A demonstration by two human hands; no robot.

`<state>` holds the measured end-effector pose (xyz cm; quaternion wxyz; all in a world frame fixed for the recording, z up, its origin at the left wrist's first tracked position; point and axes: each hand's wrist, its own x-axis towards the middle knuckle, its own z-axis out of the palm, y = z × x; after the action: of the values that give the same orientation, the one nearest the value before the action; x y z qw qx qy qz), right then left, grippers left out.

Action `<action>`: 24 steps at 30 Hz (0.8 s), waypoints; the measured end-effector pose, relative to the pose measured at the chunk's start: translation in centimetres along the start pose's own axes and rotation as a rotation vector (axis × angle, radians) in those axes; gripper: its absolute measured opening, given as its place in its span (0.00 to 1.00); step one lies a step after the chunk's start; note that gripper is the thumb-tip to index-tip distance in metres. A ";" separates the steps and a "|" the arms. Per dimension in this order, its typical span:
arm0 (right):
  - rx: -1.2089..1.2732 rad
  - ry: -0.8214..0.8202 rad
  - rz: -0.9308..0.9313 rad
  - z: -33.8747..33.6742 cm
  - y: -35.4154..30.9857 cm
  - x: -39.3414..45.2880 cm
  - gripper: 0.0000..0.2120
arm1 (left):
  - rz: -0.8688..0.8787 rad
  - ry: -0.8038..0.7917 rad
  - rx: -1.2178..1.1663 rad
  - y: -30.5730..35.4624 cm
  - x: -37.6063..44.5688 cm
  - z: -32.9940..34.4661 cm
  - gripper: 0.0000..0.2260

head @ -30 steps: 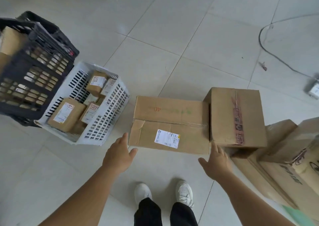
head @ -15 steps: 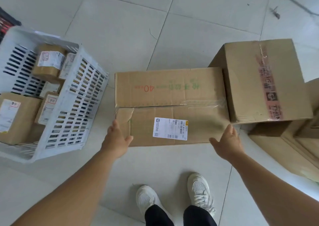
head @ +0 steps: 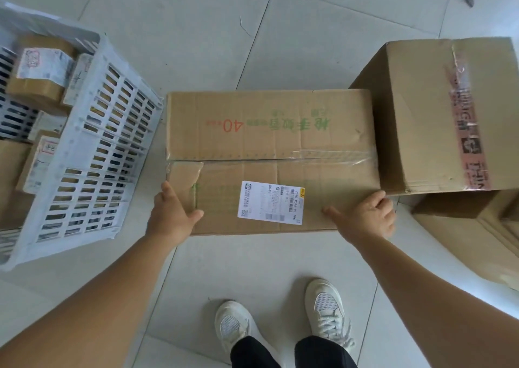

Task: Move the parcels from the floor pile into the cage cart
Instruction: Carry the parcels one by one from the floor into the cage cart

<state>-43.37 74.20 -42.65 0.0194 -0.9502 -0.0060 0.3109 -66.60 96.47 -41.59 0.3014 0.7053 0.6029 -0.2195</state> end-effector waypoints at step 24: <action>0.329 -0.145 -0.344 -2.5 -4.6 5.7 0.45 | -0.138 0.159 -0.534 -3.0 1.1 -1.4 0.50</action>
<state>-37.29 78.80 -43.84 0.2261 -0.8944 -0.1186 0.3673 -69.46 98.51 -41.85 0.4126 0.5730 0.7079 -0.0168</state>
